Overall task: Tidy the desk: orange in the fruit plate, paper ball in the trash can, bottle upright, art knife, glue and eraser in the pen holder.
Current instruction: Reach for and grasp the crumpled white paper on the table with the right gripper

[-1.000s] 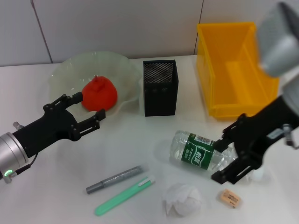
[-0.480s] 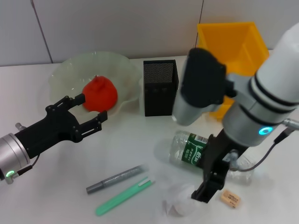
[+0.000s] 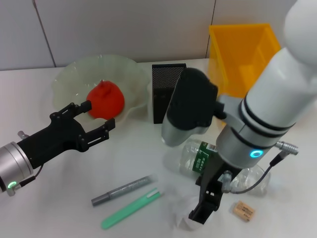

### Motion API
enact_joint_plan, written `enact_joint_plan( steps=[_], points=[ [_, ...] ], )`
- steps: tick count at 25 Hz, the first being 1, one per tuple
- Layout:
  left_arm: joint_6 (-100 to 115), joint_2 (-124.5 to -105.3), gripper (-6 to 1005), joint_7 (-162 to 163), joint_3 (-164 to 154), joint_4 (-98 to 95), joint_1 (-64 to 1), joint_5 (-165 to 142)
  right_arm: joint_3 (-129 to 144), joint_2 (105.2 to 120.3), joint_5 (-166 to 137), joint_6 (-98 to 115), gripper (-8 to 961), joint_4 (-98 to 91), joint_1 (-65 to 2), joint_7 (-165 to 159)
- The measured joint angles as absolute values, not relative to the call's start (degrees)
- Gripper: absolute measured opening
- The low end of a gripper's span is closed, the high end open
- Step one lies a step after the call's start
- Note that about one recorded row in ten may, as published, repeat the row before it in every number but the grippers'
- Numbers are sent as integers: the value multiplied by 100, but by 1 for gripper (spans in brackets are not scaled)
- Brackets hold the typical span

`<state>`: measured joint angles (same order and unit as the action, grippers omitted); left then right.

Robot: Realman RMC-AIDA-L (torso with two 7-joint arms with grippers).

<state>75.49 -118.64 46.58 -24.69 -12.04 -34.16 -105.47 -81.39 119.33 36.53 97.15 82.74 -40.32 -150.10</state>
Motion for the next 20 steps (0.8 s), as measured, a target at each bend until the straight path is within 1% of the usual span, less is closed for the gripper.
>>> enact_joint_plan(
  steps=[12, 20],
  points=[
    [7529, -11858, 840, 4651, -2475, -1204, -3393, -10547, -7674, 11957, 3653, 9251, 783, 7501, -4242, -15091],
    [7530, -11856, 840, 4611, -2479, -1221, -3392, -10546, -7604, 11960, 3653, 9233, 780, 7459, -4286, -15128]
  ],
)
